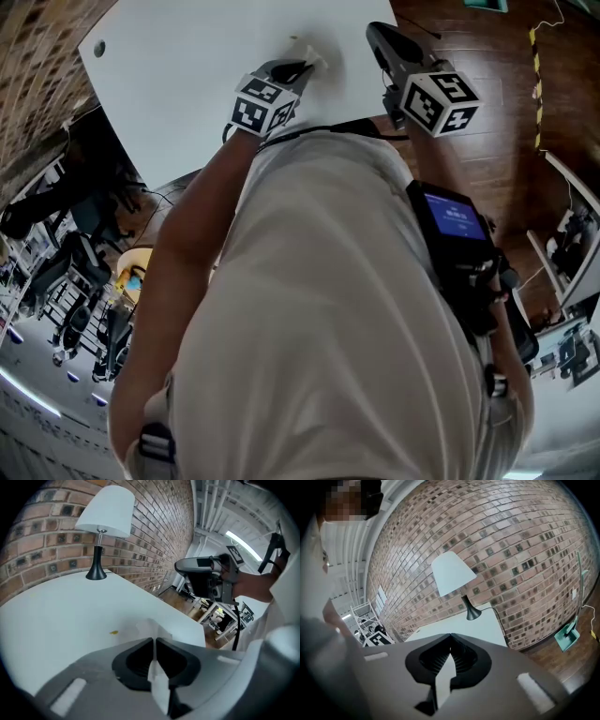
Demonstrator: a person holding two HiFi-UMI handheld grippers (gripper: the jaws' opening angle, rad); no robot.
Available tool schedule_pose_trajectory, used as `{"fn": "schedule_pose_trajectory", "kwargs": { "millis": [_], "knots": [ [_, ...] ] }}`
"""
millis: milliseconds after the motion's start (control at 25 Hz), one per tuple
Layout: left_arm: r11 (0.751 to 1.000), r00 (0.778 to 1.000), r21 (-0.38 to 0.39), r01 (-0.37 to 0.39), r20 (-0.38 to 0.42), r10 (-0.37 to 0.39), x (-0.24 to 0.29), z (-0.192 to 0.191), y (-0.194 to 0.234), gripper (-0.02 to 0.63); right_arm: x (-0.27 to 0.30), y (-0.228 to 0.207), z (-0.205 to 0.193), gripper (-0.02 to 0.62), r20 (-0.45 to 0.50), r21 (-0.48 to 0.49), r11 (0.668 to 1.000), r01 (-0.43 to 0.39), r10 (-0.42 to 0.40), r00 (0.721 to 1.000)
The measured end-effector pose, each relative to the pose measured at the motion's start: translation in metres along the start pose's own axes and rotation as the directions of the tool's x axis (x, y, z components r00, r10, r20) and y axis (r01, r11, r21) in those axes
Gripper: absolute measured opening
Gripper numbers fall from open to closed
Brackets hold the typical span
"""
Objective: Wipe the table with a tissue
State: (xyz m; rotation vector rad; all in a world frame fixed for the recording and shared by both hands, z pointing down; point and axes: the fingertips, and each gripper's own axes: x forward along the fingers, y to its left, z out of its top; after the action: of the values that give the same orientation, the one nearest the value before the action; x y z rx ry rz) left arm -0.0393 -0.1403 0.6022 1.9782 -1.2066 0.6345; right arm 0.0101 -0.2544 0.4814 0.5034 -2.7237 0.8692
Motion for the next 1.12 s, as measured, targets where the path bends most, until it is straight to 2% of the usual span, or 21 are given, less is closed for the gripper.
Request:
{"fn": "schedule_pose_trajectory", "kwargs": {
  "millis": [320,440,720,800,1000,1120],
  "knots": [
    [0.995,0.995,-0.034,-0.095,-0.038,0.093,0.036,0.017,0.031,0.025,-0.001,0.000,-0.004,0.008,0.002,0.003,1.000,0.004,-0.004,1.000],
    [0.994,0.993,-0.044,-0.103,-0.054,0.101,0.041,0.016,0.034,0.024,-0.004,-0.002,-0.008,0.008,0.005,0.010,1.000,0.010,-0.010,1.000],
    [0.991,0.992,-0.062,-0.122,-0.050,0.119,0.038,0.016,0.034,0.023,-0.006,-0.002,-0.007,0.008,0.012,0.015,1.000,0.005,-0.005,1.000],
    [0.988,0.989,-0.060,-0.140,-0.048,0.137,0.034,0.015,0.041,0.023,-0.002,0.002,-0.005,0.008,0.012,0.013,1.000,-0.002,0.002,1.000],
    [0.978,0.985,-0.121,-0.170,-0.022,0.169,0.024,0.016,0.063,0.023,0.003,0.008,-0.005,0.008,0.005,0.007,1.000,-0.019,0.019,1.000],
    [0.974,0.981,-0.115,-0.195,-0.017,0.195,0.019,0.016,0.072,0.023,0.005,0.012,-0.008,0.008,-0.003,0.007,1.000,-0.026,0.026,1.000]
  ]
}}
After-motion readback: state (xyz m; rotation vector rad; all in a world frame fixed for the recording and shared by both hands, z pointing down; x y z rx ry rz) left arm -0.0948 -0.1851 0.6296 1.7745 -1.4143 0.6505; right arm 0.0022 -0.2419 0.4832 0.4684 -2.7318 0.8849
